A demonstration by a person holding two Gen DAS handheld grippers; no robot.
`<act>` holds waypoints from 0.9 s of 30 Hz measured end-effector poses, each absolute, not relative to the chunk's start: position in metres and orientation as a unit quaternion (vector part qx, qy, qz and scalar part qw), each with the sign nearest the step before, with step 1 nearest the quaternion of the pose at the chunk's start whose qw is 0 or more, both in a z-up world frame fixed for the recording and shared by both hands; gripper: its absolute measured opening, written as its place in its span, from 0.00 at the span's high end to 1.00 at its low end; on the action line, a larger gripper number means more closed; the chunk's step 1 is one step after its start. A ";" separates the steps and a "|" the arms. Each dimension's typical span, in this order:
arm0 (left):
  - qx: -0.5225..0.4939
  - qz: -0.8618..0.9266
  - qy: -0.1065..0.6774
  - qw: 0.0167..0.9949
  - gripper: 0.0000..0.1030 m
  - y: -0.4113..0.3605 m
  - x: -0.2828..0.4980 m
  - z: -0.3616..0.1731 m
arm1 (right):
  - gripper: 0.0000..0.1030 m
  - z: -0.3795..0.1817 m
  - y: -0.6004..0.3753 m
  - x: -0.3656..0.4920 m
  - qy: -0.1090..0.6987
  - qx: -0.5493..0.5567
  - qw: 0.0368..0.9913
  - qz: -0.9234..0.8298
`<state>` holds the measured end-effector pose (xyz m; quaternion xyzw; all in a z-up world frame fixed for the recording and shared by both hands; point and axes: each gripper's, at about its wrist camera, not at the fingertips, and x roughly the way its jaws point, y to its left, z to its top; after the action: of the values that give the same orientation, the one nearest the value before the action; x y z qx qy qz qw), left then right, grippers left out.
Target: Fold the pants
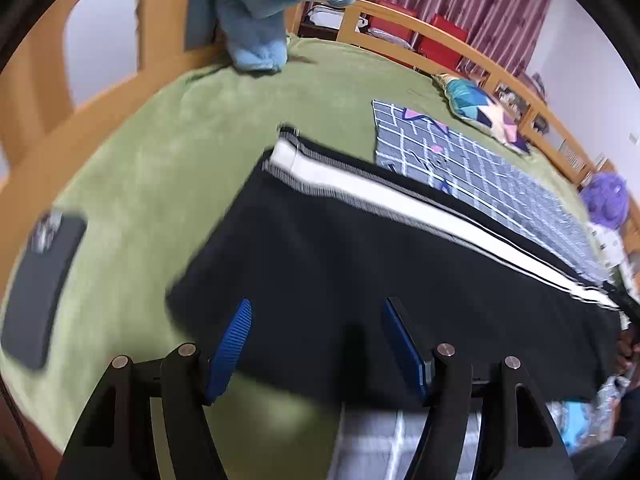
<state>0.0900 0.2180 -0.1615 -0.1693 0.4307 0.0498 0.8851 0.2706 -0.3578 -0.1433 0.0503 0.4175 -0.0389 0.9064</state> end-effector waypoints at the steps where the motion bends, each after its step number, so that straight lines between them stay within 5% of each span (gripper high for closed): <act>1: -0.180 0.047 0.431 0.883 0.37 0.220 0.082 -0.164 | 0.43 -0.139 -0.351 0.262 0.413 0.051 0.909 -0.036; 11: -0.327 0.061 0.407 0.850 0.38 0.274 0.069 -0.203 | 0.43 -0.113 -0.303 0.206 0.426 0.045 0.903 -0.018; 18: -0.325 0.063 0.398 0.856 0.41 0.278 0.109 -0.214 | 0.43 -0.100 -0.294 0.176 0.420 0.048 0.906 -0.020; 21: -0.325 0.078 0.397 0.855 0.56 0.278 0.114 -0.214 | 0.43 -0.099 -0.290 0.170 0.429 0.054 0.902 -0.015; 23: -0.323 0.078 0.401 0.854 0.82 0.277 0.116 -0.211 | 0.43 -0.098 -0.288 0.166 0.429 0.051 0.902 -0.017; 27: -0.271 0.074 0.396 0.874 0.86 0.260 0.117 -0.182 | 0.43 -0.097 -0.290 0.153 0.420 0.077 0.904 -0.015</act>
<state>0.1170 0.2602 -0.1820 -0.2713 0.3965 0.0742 0.8739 0.1534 -0.2897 -0.0974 0.0767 0.4199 -0.0147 0.9042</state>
